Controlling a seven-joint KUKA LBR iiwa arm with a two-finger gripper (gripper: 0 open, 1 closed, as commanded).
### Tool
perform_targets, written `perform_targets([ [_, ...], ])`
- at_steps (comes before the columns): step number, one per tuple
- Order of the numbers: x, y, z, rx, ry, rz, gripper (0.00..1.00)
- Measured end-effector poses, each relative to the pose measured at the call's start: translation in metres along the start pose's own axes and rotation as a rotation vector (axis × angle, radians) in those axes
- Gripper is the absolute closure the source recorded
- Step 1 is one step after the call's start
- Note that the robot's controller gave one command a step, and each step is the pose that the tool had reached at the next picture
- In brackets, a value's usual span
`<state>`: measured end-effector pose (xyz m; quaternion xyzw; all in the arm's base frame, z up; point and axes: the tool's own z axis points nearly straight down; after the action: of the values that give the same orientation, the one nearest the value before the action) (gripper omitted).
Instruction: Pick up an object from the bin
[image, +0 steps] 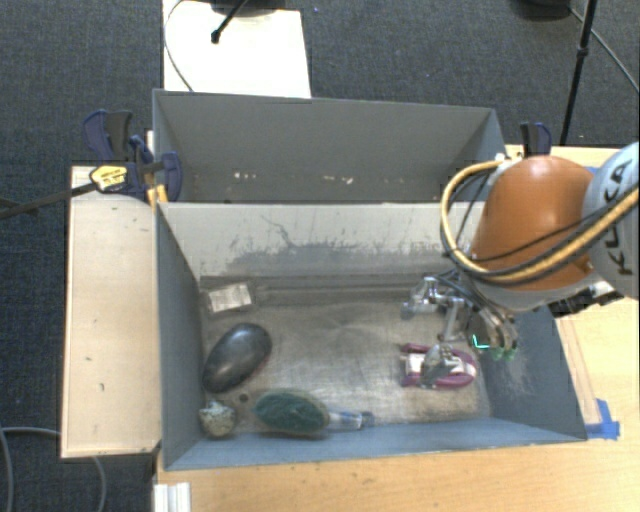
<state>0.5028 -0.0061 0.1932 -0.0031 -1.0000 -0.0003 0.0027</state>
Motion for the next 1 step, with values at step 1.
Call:
perform_targets([
  [1,-0.0122,-0.0742,0.1177,0.001,-0.003,-0.298,0.0],
])
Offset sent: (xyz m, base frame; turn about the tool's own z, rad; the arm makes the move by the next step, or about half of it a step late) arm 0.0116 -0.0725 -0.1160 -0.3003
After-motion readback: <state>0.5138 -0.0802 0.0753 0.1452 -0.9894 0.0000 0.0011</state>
